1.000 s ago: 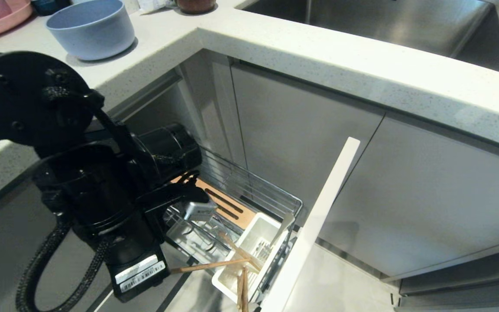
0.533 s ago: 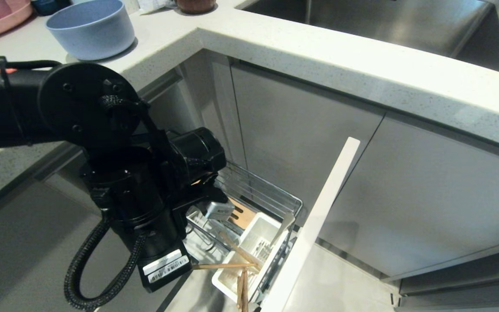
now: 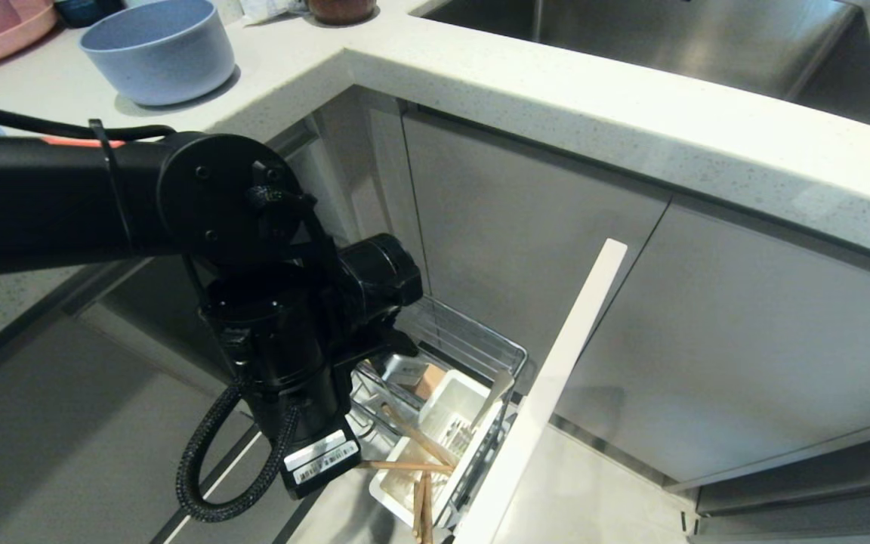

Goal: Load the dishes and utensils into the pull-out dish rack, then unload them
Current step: Pick up the chopsticks and place it in the cupboard

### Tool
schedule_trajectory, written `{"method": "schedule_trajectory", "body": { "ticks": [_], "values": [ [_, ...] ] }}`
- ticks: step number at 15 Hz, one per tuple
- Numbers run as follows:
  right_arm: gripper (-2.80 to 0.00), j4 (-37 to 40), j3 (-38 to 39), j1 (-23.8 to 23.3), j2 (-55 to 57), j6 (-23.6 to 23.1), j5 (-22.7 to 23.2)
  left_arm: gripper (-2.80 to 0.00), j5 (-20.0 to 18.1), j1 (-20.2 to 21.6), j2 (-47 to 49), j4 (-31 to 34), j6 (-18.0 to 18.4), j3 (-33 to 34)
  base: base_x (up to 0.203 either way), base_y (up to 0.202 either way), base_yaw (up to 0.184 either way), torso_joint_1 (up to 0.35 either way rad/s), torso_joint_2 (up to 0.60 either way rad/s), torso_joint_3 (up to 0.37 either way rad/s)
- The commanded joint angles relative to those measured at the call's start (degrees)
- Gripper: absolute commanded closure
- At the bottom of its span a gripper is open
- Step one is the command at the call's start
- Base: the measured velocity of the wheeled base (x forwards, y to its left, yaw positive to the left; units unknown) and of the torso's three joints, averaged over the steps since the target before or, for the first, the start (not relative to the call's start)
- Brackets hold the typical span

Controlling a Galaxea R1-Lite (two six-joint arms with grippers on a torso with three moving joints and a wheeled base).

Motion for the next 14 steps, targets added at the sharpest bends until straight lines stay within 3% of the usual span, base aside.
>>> {"method": "schedule_trajectory", "body": {
  "ticks": [1,11,12,14],
  "values": [
    [0.00,-0.01,0.09,0.01,-0.23,-0.03,0.00,0.00,0.14,-0.47,1.57,0.41,0.00,-1.11,0.000,0.000,0.000,0.000,0.00,0.000],
    [0.00,-0.01,0.09,0.01,-0.15,-0.01,0.00,0.00,0.36,-2.14,3.10,0.68,-1.94,-2.85,0.000,0.000,0.000,0.000,0.00,0.000],
    [0.00,-0.01,0.09,0.01,-0.14,-0.03,0.00,-2.80,0.58,-2.14,2.97,0.68,-1.94,-2.78,0.000,0.000,0.000,0.000,0.00,0.000],
    [0.00,-0.01,0.09,0.01,-0.20,-0.02,0.00,-2.80,1.00,-2.14,2.86,0.72,-2.57,-3.14,0.000,0.000,0.000,0.000,0.00,0.000]
  ]
}}
